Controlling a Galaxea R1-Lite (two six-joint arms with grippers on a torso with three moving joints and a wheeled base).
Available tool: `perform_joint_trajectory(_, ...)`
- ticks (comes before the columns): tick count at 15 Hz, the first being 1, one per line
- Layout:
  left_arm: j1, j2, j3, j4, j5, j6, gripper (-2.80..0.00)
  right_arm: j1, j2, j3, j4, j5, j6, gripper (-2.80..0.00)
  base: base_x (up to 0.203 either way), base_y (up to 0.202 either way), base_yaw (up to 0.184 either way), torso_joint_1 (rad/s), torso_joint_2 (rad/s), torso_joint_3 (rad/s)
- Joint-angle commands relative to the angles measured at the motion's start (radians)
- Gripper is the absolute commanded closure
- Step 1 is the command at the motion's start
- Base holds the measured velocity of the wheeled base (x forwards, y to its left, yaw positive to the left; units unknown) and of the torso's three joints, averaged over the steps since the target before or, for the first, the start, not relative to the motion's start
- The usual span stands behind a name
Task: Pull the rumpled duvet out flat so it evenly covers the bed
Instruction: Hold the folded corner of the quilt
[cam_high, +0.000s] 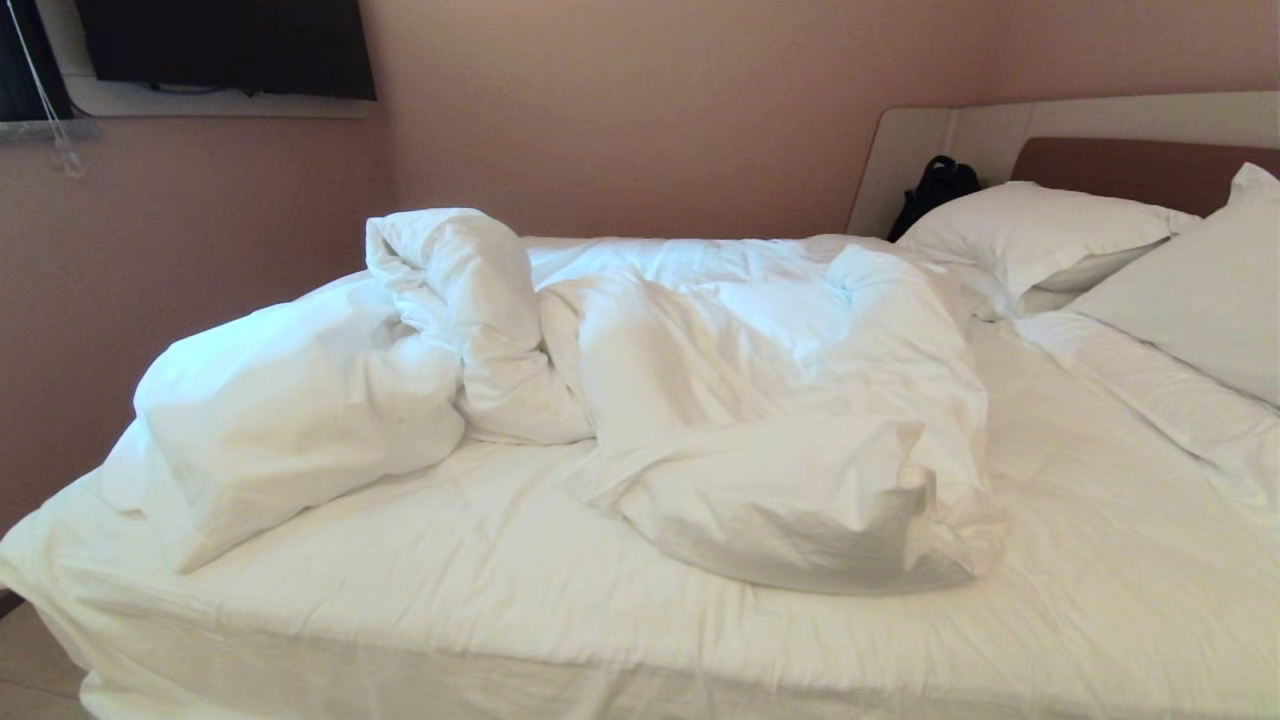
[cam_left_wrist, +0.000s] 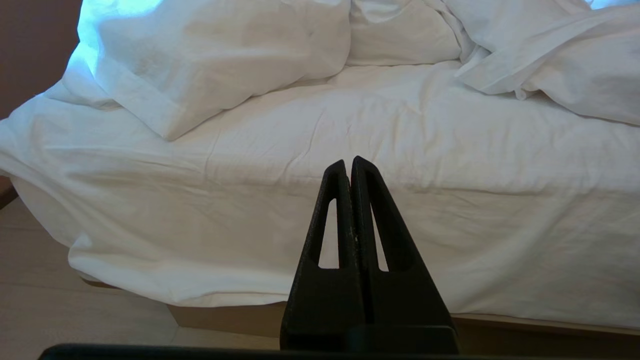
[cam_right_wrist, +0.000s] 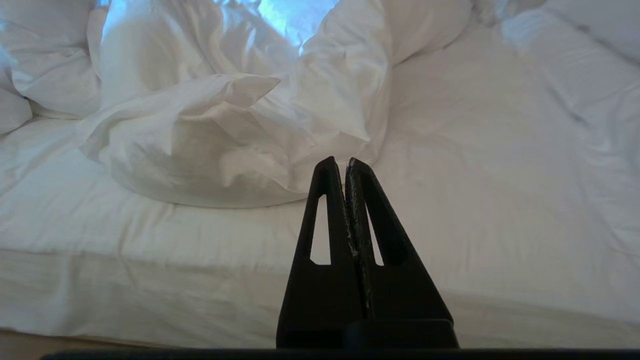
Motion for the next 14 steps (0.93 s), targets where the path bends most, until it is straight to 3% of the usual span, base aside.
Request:
perform_joint_trajectory(1,0.000,0.000,0.000,0.000,0.000,0.000,0.00,0.000,0.241,-0.069,-0.078,0.040,0.041,0.00,0.000,0.000,0.000,0.000,0.00,0.000)
perform_joint_trajectory(7,0.000,0.000,0.000,0.000,0.000,0.000,0.00,0.005,0.762,-0.397,-0.102,0.260,0.341,0.00,0.000,0.000,0.000,0.000,0.00,0.000)
perform_joint_trajectory(12,0.000,0.000,0.000,0.000,0.000,0.000,0.00,0.063,1.104,-0.636,-0.096,0.313,0.477,0.00,0.000,0.000,0.000,0.000,0.00,0.000)
perform_joint_trajectory(14,0.000,0.000,0.000,0.000,0.000,0.000,0.00,0.117,1.181,-0.673,-0.099,0.332,0.546,0.00,0.000,0.000,0.000,0.000,0.00,0.000)
